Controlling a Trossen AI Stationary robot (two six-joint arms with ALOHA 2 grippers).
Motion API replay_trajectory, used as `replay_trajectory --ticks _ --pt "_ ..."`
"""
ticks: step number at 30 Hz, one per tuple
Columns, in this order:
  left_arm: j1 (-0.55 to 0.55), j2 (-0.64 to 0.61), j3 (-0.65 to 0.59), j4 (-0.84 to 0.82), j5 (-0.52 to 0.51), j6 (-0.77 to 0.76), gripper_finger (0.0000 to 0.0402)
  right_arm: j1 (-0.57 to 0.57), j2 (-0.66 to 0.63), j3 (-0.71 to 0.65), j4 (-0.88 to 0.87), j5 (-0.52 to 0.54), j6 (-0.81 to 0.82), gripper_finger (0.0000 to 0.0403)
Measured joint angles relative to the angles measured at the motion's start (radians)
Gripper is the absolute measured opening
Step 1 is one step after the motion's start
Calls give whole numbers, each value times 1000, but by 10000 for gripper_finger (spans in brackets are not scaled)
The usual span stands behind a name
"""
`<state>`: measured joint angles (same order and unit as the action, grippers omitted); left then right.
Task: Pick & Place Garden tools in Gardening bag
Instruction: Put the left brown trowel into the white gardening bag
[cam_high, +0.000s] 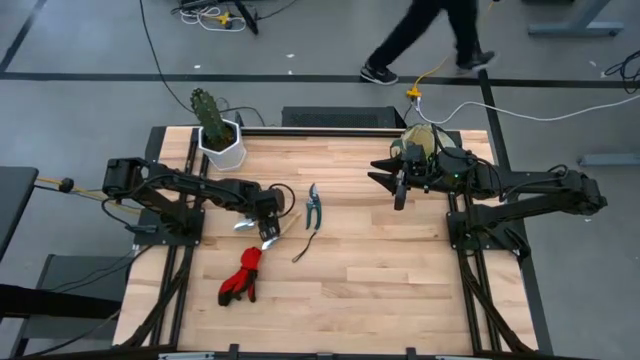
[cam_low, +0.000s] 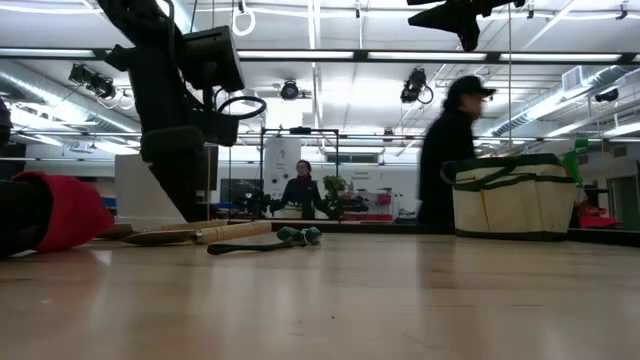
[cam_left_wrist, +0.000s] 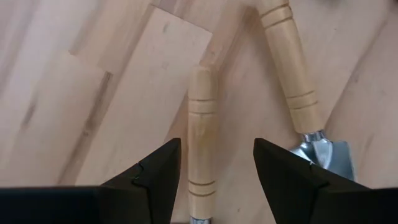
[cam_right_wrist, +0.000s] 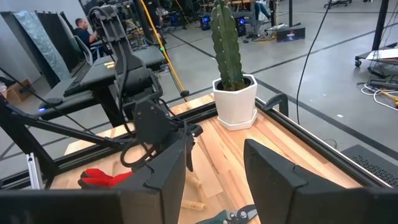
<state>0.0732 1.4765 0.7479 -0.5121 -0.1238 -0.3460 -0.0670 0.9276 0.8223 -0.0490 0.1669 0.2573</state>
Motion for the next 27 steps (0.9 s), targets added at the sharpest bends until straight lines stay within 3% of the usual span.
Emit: replay_trajectory --ticks 11,27 --pt "101 0 0 -3 95 58 209 0 0 0 -1 1 0 162" --pt "109 61 -3 -4 99 70 209 0 1 0 -6 2 0 162"
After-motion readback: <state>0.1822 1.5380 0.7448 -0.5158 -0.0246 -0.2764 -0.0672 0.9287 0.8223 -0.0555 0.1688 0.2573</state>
